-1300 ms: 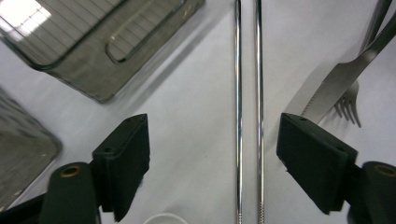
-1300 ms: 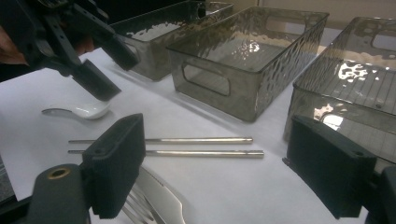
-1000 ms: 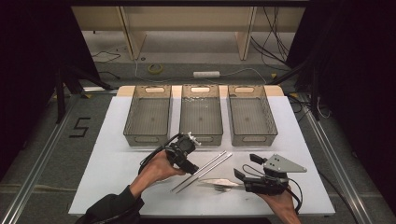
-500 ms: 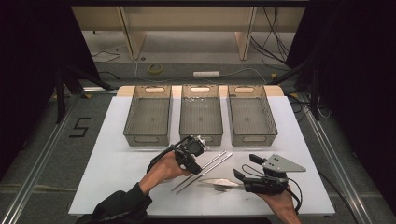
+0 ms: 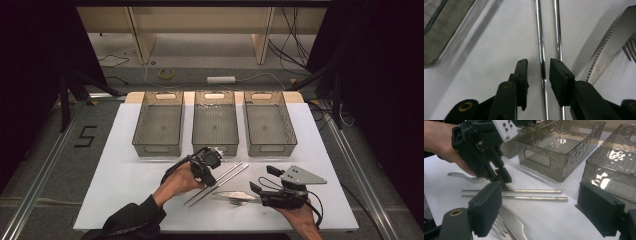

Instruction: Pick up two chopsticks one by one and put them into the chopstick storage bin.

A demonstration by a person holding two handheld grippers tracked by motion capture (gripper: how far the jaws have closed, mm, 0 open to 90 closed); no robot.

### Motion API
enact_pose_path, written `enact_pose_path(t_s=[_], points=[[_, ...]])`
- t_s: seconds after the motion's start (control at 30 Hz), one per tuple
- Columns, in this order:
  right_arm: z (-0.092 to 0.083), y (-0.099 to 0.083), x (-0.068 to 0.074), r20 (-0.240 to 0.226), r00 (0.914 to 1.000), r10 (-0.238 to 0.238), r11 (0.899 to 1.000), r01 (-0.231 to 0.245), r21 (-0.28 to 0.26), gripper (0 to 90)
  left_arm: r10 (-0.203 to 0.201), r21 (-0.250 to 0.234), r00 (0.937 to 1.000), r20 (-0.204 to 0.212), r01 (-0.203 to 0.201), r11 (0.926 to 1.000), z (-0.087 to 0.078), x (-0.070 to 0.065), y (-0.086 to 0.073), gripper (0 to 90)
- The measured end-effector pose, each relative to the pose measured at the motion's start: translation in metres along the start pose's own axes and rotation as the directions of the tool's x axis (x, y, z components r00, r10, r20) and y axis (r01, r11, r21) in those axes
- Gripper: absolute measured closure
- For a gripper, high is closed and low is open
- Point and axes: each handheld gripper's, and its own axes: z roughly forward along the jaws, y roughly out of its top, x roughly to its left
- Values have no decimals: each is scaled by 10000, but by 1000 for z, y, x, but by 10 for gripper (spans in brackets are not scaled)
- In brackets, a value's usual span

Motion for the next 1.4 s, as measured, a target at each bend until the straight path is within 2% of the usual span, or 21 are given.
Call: enact_pose_path(t_s=[0.43,0.73,1.0,1.4], points=[[0,0,0,-46,10000,26,10000,-26,58,209,120,213,9999,-56,-119,9997,8,-2,2,737],[0,0,0,-41,10000,57,9999,-56,108,212,219,282,9994,-269,-211,9994,9,-6,2,778],[1,0,0,-13,10000,73,9999,-73,136,214,84,233,9998,-204,-79,9997,9,-6,1,833],[1,0,0,-71,10000,65,9998,-64,180,215,-91,142,9999,-65,91,9999,9,-4,0,852]])
